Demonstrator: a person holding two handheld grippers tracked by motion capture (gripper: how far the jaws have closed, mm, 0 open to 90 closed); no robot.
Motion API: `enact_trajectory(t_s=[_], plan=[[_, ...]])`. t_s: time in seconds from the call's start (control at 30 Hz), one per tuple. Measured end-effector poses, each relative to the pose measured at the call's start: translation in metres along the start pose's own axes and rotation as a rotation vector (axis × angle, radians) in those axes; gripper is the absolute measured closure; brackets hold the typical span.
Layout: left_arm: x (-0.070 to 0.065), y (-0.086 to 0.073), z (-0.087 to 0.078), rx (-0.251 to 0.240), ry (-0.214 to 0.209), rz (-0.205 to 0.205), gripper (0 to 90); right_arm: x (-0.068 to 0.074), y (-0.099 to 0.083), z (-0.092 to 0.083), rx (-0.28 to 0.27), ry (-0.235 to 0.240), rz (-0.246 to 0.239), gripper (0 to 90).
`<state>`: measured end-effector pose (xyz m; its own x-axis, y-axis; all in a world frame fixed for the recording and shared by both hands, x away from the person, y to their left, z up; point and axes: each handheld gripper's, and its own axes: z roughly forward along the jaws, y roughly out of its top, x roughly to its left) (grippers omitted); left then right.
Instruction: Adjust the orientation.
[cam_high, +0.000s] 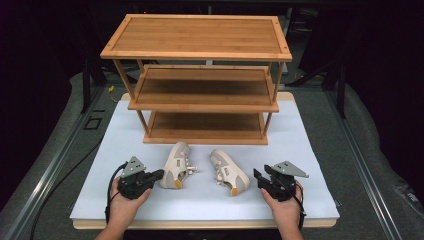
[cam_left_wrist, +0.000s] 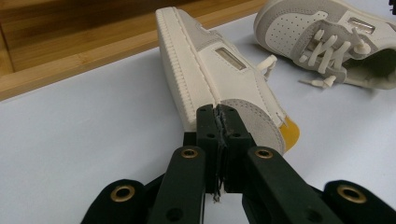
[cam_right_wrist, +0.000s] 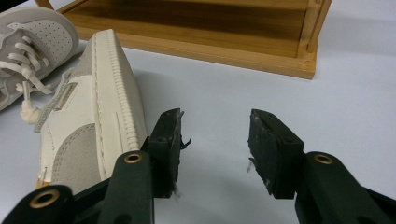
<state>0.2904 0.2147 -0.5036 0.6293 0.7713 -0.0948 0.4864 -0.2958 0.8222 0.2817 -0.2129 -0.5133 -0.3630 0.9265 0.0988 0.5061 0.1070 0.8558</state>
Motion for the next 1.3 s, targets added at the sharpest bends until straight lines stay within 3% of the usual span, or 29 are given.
enact_trajectory(t_s=[0.83,1.13,1.2,1.3], plan=[[0.021,-0.007,-0.006,0.011,0.047,-0.068,88.9,-0.003,0.0,-0.001,-0.011,0.001,0.023,54.2],[0.033,-0.015,-0.003,0.069,0.088,-0.093,89.2,-0.003,0.0,-0.001,-0.011,0.002,0.025,54.0],[0.036,-0.016,-0.003,0.059,0.062,-0.13,89.0,-0.003,0.0,-0.001,-0.011,0.002,0.025,54.0],[0.038,-0.016,-0.005,0.049,0.074,-0.136,88.4,-0.003,0.0,-0.001,-0.011,0.004,0.021,54.1]])
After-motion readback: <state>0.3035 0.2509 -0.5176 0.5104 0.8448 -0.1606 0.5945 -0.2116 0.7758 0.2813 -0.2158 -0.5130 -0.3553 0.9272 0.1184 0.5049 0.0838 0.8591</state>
